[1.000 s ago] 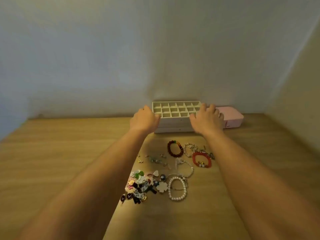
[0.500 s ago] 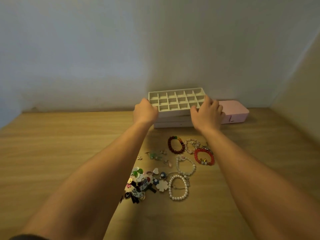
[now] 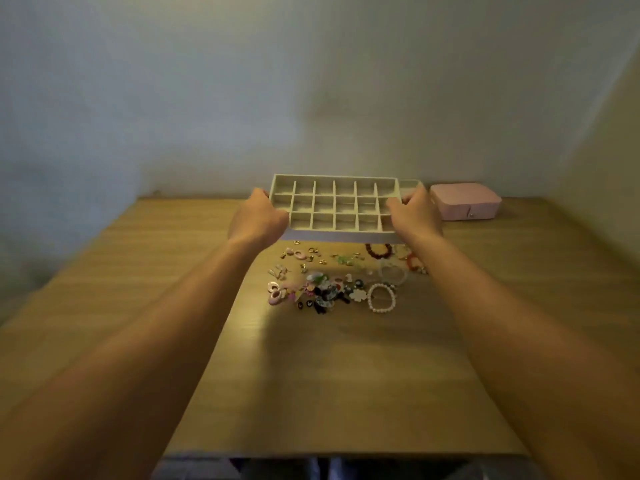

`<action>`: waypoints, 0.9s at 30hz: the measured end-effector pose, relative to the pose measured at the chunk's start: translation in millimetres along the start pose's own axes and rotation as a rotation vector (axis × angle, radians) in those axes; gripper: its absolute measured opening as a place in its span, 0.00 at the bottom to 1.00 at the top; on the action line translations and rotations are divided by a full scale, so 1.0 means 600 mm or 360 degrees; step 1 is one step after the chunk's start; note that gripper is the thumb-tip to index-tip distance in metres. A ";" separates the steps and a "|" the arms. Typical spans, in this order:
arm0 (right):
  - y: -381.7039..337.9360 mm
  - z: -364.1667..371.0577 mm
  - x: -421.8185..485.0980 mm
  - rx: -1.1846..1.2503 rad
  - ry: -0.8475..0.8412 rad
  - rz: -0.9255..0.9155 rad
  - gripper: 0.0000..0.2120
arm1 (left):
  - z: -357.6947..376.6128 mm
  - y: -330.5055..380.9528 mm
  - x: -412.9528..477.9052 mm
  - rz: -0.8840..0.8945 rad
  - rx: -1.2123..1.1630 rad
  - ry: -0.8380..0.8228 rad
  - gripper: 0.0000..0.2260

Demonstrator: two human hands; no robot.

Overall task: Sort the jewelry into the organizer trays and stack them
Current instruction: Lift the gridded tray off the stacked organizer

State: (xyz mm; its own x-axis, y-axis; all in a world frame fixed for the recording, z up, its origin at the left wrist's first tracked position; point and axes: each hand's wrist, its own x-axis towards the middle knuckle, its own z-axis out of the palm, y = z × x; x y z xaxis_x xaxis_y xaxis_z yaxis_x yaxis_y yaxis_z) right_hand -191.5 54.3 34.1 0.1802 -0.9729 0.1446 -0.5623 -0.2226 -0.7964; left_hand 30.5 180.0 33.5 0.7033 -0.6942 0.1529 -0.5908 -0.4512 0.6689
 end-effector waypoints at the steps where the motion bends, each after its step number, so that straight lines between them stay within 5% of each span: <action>1: 0.000 -0.004 -0.020 -0.0015 -0.0020 -0.0016 0.10 | -0.014 -0.013 -0.021 0.0004 0.0011 -0.0040 0.10; 3: 0.001 -0.013 -0.064 -0.0057 -0.0080 -0.0039 0.15 | -0.045 -0.035 -0.069 -0.0010 0.0031 -0.0119 0.06; 7: 0.014 -0.029 -0.152 -0.0271 -0.0203 -0.0117 0.15 | -0.090 -0.083 -0.167 -0.0071 0.0139 -0.0307 0.17; 13: 0.059 -0.027 -0.254 -0.0676 -0.0589 -0.0083 0.14 | -0.084 -0.146 -0.264 -0.0118 0.0221 -0.0443 0.19; 27: 0.111 -0.006 -0.240 -0.0894 -0.0951 -0.0007 0.15 | -0.030 -0.179 -0.269 -0.0180 0.0435 -0.0500 0.20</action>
State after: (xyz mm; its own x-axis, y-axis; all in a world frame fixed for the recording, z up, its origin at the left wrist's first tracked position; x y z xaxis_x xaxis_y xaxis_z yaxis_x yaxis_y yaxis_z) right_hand -258.2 179.4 -37.6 0.4937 -0.8100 -0.3166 -0.8524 -0.3787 -0.3605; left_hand -12.5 350.6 -50.1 0.6401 -0.7498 -0.1679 -0.6294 -0.6370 0.4451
